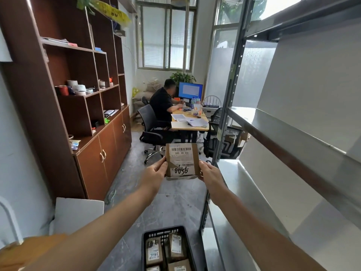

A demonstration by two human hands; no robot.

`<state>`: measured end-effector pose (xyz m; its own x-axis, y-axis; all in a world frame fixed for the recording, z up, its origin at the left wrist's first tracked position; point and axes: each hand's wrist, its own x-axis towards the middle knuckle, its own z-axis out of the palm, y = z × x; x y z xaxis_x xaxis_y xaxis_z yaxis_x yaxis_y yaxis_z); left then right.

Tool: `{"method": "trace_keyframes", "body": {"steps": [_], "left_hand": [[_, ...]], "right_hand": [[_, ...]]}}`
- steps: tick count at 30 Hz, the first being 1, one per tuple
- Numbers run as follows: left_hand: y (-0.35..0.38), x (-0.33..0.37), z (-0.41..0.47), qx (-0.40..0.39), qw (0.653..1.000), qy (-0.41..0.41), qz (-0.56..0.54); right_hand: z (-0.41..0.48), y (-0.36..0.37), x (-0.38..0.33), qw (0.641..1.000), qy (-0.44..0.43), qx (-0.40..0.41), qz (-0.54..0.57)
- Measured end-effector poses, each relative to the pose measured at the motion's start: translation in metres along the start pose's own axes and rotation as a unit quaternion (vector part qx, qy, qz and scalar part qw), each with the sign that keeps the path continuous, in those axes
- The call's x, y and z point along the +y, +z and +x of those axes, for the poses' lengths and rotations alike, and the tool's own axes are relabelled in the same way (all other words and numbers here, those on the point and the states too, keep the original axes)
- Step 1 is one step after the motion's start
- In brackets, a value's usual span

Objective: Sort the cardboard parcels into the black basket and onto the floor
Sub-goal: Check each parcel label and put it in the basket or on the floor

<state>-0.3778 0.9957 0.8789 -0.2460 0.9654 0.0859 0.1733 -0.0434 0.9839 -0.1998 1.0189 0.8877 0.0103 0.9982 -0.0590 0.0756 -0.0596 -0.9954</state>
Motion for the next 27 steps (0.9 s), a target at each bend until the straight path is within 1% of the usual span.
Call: {"method": "trace_keyframes", "body": {"steps": [4,8,15,19,21,27], "left_hand": [[-0.021,-0.008,0.029,-0.002,1.0,0.002,0.007],[-0.047,-0.021,0.061,-0.009,1.0,-0.014,-0.02],[-0.087,-0.04,0.113,-0.026,0.999,-0.022,-0.028],[-0.098,-0.053,0.133,-0.03,0.999,-0.025,0.001],[-0.102,-0.063,0.143,-0.048,0.998,-0.033,0.009],[-0.101,-0.073,0.157,-0.078,0.995,-0.052,-0.023]], "right_hand": [[0.02,0.029,-0.005,1.0,-0.002,-0.005,-0.001],[0.047,0.065,-0.008,1.0,-0.005,0.005,-0.013],[0.081,0.119,-0.004,1.0,0.005,0.01,-0.022],[0.094,0.136,0.001,0.999,0.016,0.029,-0.018],[0.097,0.143,0.005,0.999,0.019,0.042,-0.013],[0.109,0.153,0.019,0.998,0.044,0.052,-0.014]]}}
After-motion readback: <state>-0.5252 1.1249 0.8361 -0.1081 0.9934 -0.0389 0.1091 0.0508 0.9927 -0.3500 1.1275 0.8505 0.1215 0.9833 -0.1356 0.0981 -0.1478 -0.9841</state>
